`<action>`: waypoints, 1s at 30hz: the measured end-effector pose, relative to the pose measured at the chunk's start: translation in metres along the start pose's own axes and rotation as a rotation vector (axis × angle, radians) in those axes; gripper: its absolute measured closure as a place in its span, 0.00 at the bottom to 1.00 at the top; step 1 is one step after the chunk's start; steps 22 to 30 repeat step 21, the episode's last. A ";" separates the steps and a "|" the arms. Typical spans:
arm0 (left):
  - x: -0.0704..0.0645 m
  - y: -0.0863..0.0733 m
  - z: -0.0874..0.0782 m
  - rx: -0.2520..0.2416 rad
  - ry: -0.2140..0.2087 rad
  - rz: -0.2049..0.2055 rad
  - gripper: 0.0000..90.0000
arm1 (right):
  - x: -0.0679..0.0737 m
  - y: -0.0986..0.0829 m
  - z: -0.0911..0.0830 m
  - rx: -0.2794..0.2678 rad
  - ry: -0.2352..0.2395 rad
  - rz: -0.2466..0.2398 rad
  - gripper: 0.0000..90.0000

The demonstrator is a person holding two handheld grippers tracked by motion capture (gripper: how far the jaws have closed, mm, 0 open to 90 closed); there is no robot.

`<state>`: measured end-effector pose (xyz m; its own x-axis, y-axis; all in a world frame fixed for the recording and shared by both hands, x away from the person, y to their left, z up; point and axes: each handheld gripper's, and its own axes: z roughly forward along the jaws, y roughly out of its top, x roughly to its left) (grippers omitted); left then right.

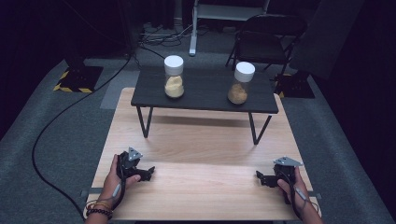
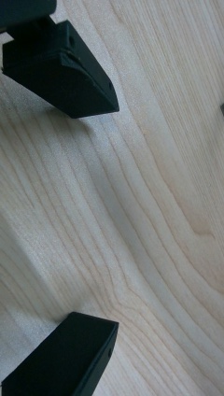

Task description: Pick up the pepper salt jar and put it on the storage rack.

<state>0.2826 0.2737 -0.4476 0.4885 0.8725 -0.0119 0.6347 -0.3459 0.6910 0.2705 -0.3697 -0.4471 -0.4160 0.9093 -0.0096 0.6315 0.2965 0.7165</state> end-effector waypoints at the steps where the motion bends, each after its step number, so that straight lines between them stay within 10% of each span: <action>1: 0.000 0.000 0.000 0.000 0.000 -0.001 0.00 | 0.000 0.000 0.000 0.000 0.000 0.000 0.00; 30: 0.001 0.001 0.000 0.002 -0.006 0.004 0.00 | 0.000 0.000 0.000 0.000 0.000 0.000 0.00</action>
